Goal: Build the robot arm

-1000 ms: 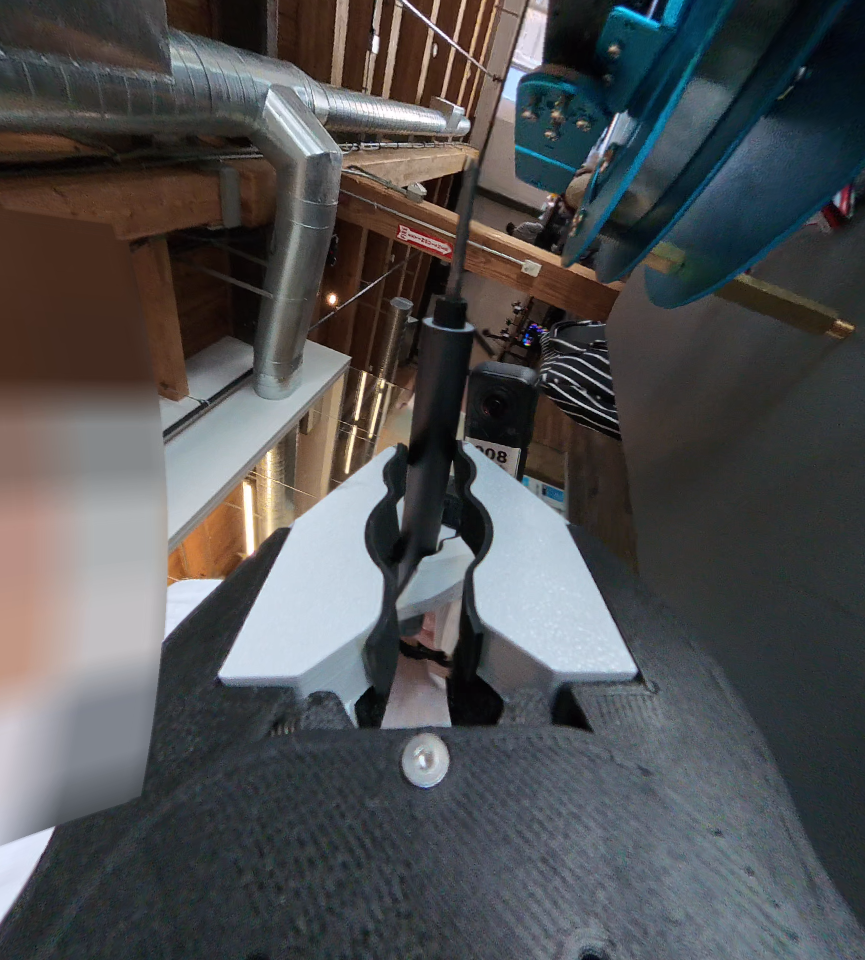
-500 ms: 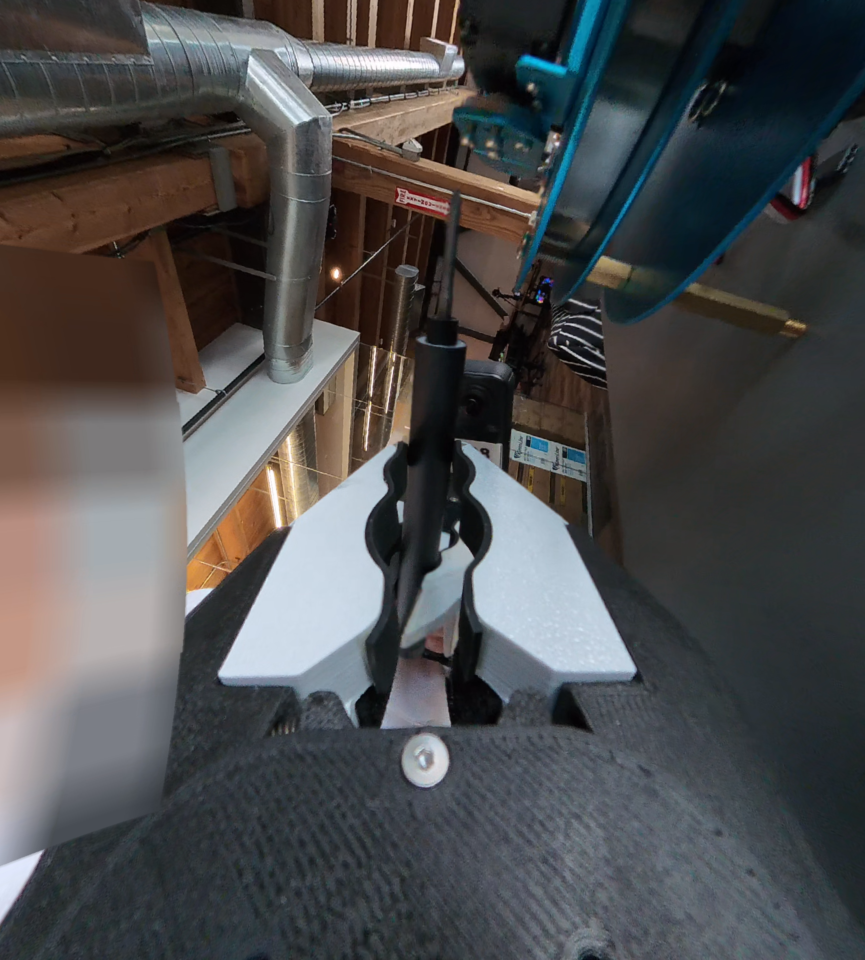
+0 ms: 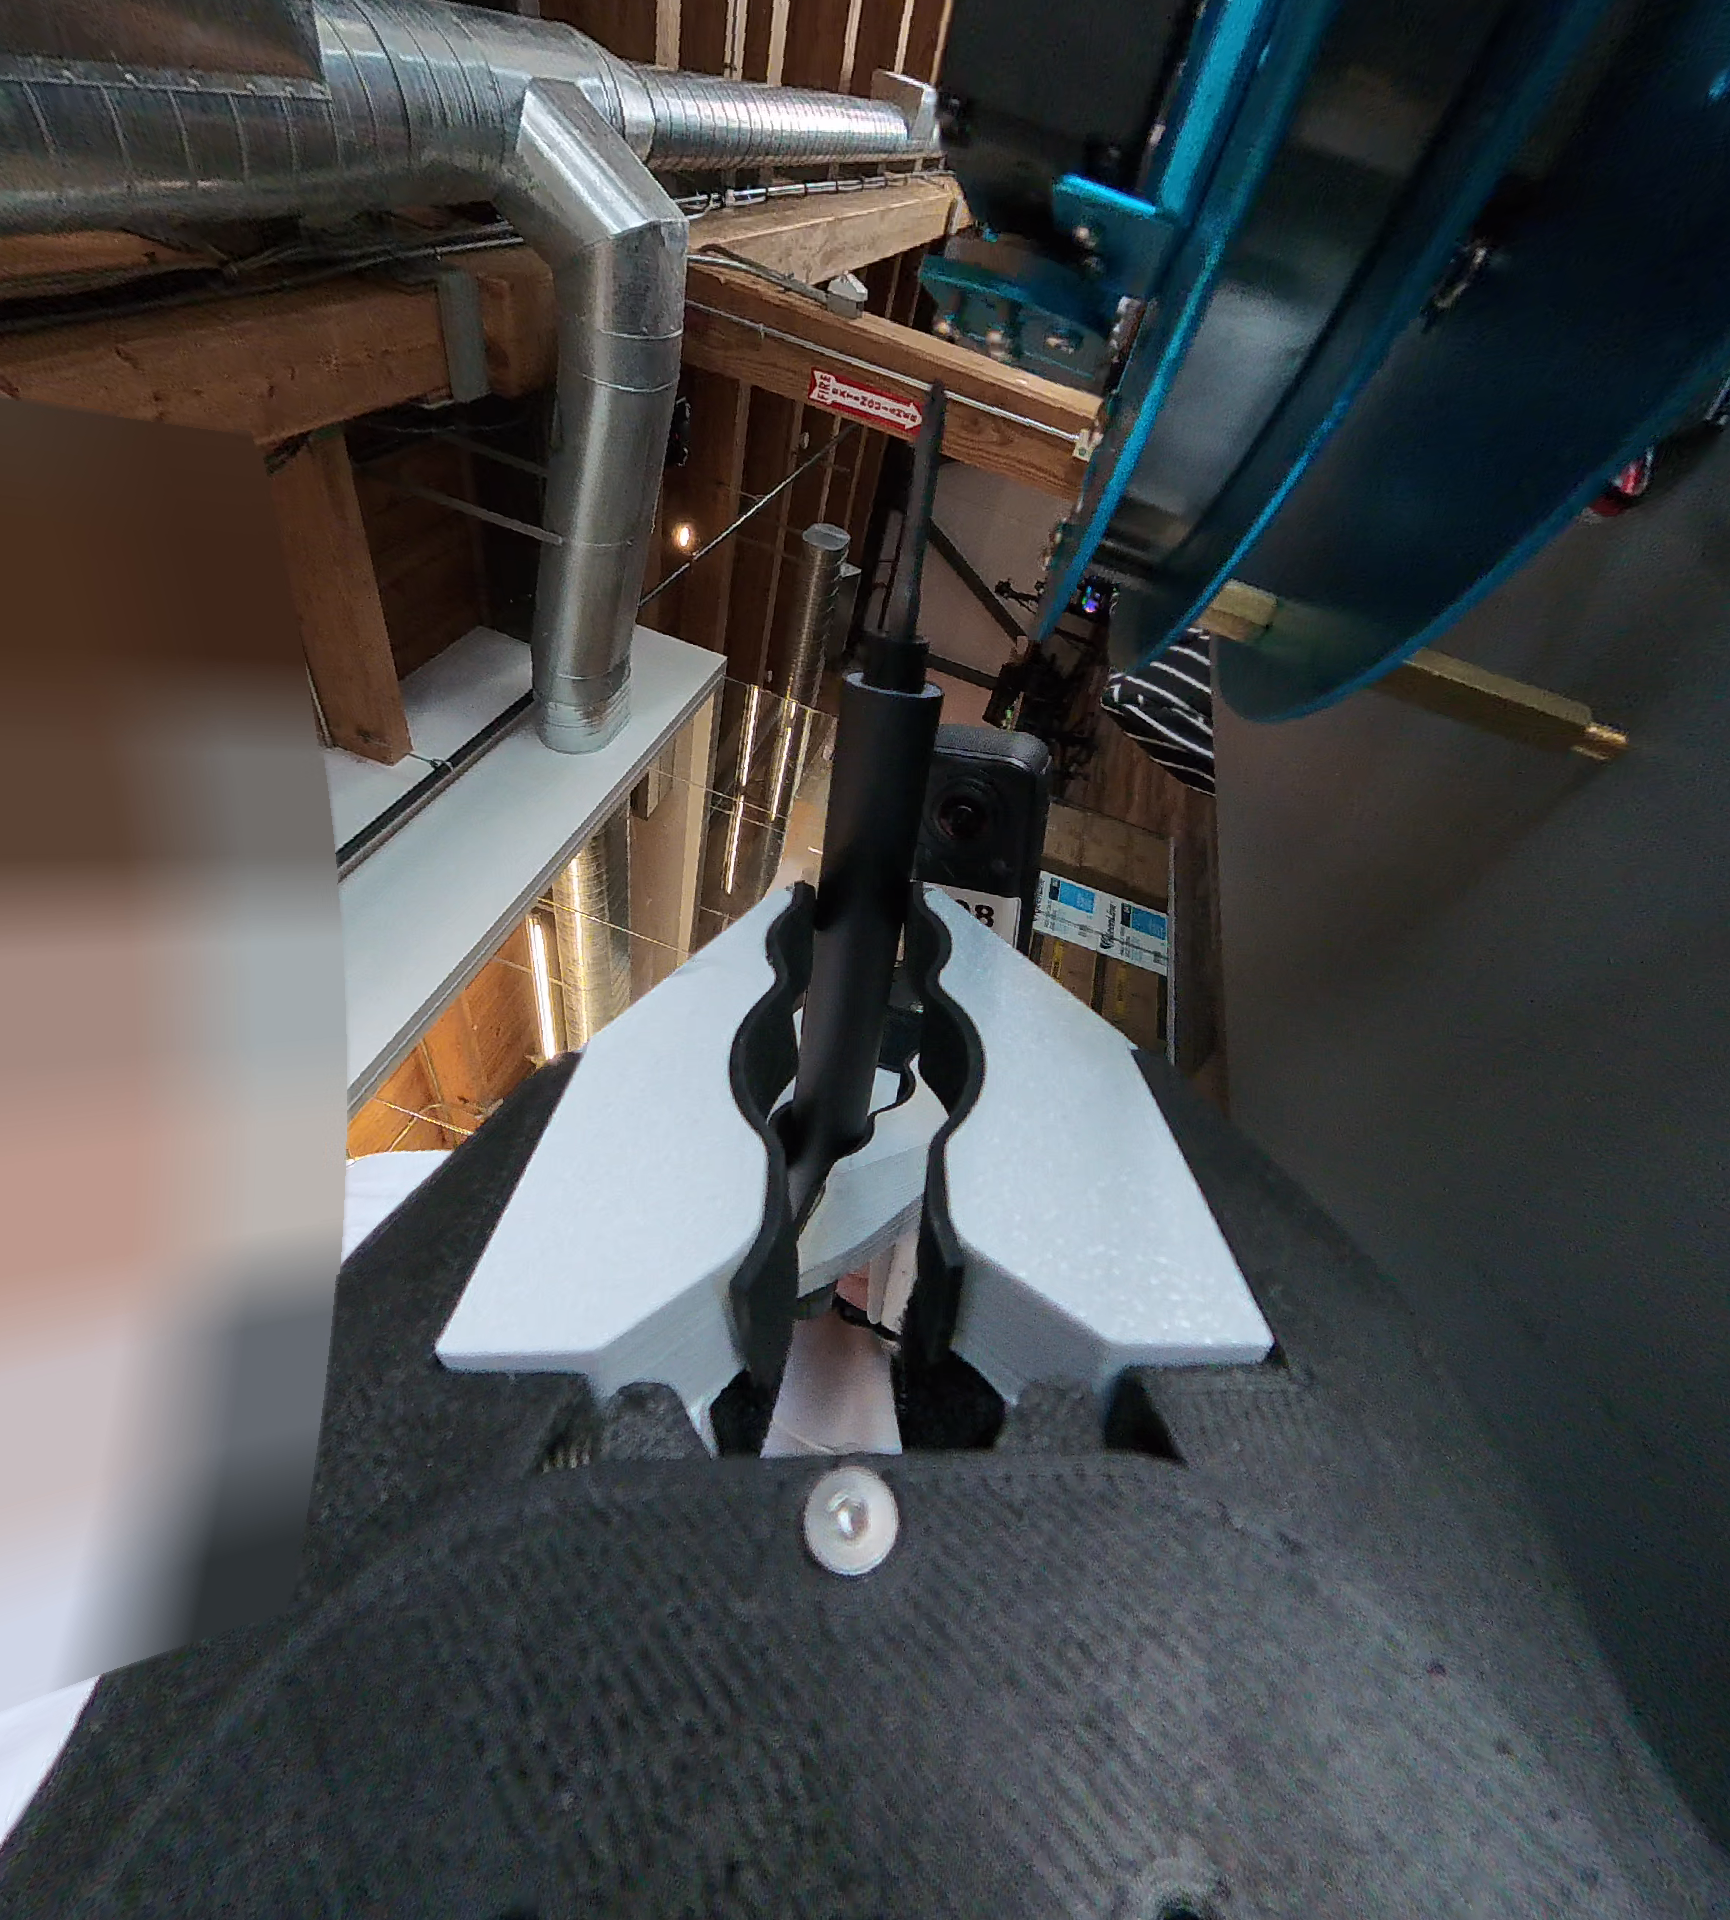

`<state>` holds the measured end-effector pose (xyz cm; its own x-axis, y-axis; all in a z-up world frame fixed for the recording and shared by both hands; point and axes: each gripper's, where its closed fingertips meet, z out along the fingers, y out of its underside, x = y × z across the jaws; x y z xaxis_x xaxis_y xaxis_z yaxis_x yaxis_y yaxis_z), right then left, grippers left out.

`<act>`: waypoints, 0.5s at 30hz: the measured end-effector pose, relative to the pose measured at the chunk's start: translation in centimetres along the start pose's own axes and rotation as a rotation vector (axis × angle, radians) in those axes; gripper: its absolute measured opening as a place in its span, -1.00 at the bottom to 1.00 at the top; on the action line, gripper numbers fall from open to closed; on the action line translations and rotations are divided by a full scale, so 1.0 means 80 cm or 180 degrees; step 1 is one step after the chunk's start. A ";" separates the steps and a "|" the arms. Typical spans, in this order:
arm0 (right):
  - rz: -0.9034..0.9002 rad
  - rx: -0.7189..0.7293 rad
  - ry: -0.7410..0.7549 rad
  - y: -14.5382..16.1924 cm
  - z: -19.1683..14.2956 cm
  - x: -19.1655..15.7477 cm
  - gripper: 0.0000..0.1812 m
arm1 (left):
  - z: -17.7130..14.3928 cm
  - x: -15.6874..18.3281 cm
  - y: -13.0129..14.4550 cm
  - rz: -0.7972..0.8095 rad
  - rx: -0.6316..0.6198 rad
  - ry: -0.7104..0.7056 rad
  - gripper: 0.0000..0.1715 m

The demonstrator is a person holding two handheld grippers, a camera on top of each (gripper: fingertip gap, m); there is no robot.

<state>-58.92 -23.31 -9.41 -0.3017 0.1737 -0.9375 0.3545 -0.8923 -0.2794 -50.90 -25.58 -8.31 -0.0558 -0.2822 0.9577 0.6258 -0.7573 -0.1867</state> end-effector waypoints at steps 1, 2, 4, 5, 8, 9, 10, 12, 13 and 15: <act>-0.0006 0.0003 -0.0001 -0.001 0.000 0.000 -0.83 | 0.000 0.000 -0.001 -0.0002 0.0001 0.0004 -0.89; -0.0005 0.0009 0.0007 -0.002 0.001 0.000 -0.83 | 0.000 0.000 -0.002 -0.0003 0.0006 0.0005 -0.89; -0.0027 0.0029 0.0016 -0.004 0.000 0.000 -0.83 | -0.001 0.000 -0.004 -0.0009 0.0018 0.0015 -0.89; -0.0033 0.0033 0.0021 -0.004 -0.001 0.000 -0.83 | -0.001 0.000 -0.005 -0.0003 0.0023 0.0009 -0.89; -0.0022 0.0039 0.0012 -0.007 -0.005 0.001 -0.83 | -0.002 -0.001 -0.007 -0.0006 0.0033 0.0010 -0.89; -0.0022 0.0045 0.0020 -0.008 -0.006 0.001 -0.83 | -0.002 -0.001 -0.008 -0.0015 0.0040 0.0015 -0.89; -0.0019 0.0055 0.0020 -0.009 -0.008 0.001 -0.83 | -0.002 -0.001 -0.009 -0.0027 0.0050 0.0027 -0.89; -0.0028 0.0055 0.0027 -0.009 -0.009 0.000 -0.83 | -0.001 -0.001 -0.009 -0.0036 0.0046 0.0039 -0.89; -0.0043 0.0055 0.0036 -0.010 -0.009 0.000 -0.83 | -0.001 -0.001 -0.009 -0.0033 0.0045 0.0040 -0.89; -0.0087 0.0065 0.0059 -0.011 -0.011 -0.001 -0.83 | -0.002 -0.002 -0.010 -0.0027 0.0040 0.0036 -0.89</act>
<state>-58.44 -22.23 -9.24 -0.2945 0.2057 -0.9333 0.3282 -0.8954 -0.3009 -51.48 -25.03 -8.31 -0.0698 -0.2826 0.9567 0.6350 -0.7523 -0.1759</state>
